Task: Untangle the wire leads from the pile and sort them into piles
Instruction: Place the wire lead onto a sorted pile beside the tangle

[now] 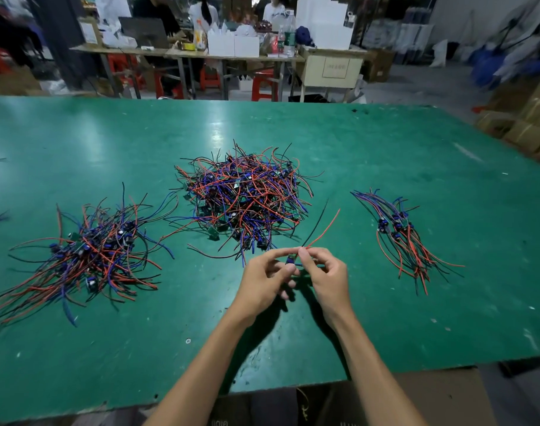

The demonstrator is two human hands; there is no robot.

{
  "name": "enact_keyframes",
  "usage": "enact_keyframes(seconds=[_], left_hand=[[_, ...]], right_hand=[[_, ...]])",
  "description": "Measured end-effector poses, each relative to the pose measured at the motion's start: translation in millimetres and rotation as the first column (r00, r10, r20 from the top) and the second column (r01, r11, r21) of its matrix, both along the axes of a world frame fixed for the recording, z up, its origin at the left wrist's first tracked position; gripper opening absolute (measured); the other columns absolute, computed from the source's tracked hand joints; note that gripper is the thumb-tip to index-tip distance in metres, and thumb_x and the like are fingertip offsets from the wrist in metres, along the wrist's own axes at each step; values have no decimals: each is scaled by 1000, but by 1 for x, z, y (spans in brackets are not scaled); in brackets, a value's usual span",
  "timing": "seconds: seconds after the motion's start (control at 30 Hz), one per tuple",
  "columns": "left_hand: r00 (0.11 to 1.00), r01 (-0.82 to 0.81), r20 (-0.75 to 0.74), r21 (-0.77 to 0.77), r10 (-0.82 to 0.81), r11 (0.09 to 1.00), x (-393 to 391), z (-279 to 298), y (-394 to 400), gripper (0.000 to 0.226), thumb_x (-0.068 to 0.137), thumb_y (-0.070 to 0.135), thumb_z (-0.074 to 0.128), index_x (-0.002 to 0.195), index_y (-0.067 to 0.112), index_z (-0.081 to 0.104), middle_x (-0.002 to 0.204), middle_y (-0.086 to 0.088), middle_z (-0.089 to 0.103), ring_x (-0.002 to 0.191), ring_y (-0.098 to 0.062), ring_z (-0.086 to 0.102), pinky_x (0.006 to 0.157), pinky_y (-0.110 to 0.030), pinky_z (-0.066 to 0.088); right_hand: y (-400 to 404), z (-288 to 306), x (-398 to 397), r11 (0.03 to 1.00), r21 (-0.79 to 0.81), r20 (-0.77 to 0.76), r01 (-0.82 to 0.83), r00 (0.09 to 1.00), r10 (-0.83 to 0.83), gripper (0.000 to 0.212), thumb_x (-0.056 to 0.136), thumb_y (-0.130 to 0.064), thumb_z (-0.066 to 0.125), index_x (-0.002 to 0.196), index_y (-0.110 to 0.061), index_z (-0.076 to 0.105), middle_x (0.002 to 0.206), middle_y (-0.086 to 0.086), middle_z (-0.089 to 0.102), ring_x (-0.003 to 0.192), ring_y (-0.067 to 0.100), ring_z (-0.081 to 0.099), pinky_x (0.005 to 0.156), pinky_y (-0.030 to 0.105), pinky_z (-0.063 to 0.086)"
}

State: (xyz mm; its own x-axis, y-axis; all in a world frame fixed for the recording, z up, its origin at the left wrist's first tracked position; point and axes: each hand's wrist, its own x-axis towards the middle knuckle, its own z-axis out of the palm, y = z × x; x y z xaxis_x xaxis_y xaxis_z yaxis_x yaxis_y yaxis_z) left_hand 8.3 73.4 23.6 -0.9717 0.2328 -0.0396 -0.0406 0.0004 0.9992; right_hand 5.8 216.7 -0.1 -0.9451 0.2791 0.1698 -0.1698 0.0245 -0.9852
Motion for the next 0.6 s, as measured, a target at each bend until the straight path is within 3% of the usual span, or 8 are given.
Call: enact_keyframes(seconds=[0.1,0.17,0.23,0.33,0.5,0.6], left_hand=[[997,-81,-20,-10,81,997,0,-4,2,24,101,8,58,123,9,68,83,-7,72,56,4,56,53,-8,40],[984,-173,60,49,170,984,0,-3,5,18,100,10,59,111,9,72,78,-4,71,52,0,52,49,-8,36],[969,-244,57,66,240,968,1,-4,9,14,98,16,63,95,16,76,77,-2,73,58,-8,55,52,-14,39],[948,-316,-20,47,318,947,3,-5,17,14,95,18,68,84,16,76,78,-1,76,73,-10,69,71,-24,53],[948,-307,-74,24,308,951,6,-10,22,11,94,21,66,87,20,75,71,-2,74,69,-13,68,75,-35,53],[952,-283,-125,1,281,959,9,-10,22,13,88,32,65,88,25,76,67,-2,72,65,-12,68,73,-36,55]], right_hand=[[-1,0,-2,999,33,-1,-4,1000,4,12,95,-15,71,90,-20,81,95,-2,76,89,7,69,81,20,50],[-3,1,-1,999,41,0,-23,1000,23,12,95,-13,70,94,-17,81,98,0,76,92,8,70,82,22,49],[-5,2,0,998,52,-34,-47,998,49,14,94,-10,70,98,-18,81,96,2,74,82,2,67,74,17,46],[-5,4,1,996,49,-59,-78,995,81,18,94,-9,71,102,-22,81,93,10,71,68,1,58,63,12,41],[-4,3,1,993,-13,3,-118,993,118,17,96,-7,67,96,-17,81,103,1,77,91,14,68,81,35,55],[-2,3,1,990,-31,28,-134,990,135,19,98,-10,64,98,-18,81,102,1,77,97,19,70,86,40,55]])
